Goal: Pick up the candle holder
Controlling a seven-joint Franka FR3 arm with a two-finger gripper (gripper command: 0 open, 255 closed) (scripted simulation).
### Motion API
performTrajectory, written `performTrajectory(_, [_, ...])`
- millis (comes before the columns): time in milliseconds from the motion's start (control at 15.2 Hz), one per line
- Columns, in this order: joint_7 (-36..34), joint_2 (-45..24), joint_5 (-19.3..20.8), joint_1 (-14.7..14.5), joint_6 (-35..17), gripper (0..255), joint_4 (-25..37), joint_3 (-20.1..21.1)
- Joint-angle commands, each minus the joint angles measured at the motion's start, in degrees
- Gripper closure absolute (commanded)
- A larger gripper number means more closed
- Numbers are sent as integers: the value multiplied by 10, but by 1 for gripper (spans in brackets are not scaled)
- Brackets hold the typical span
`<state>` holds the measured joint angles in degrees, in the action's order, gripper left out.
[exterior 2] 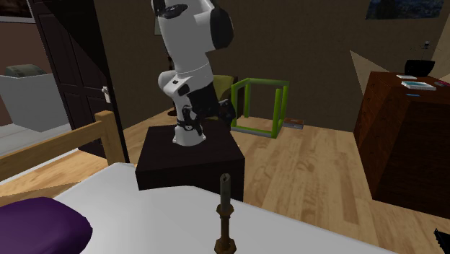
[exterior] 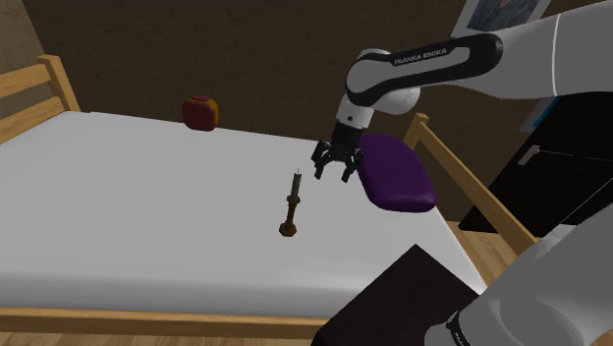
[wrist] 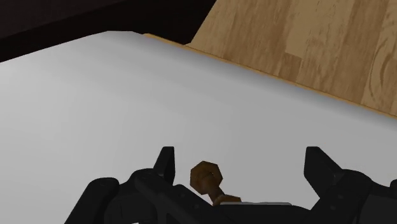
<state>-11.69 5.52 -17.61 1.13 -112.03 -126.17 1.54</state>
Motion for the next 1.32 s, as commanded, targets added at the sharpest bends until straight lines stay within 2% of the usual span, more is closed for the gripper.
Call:
performTrajectory(0, [-5, -44, -11, 1, -19, 0, 21, -2])
performTrajectory(462, [-21, -198, -51, 6, -66, 0, 115, -4])
performTrajectory(924, [-42, -355, -88, 16, -85, 0, 240, -3])
performTrajectory(1254, [-35, -390, -96, 17, -105, 0, 252, -2])
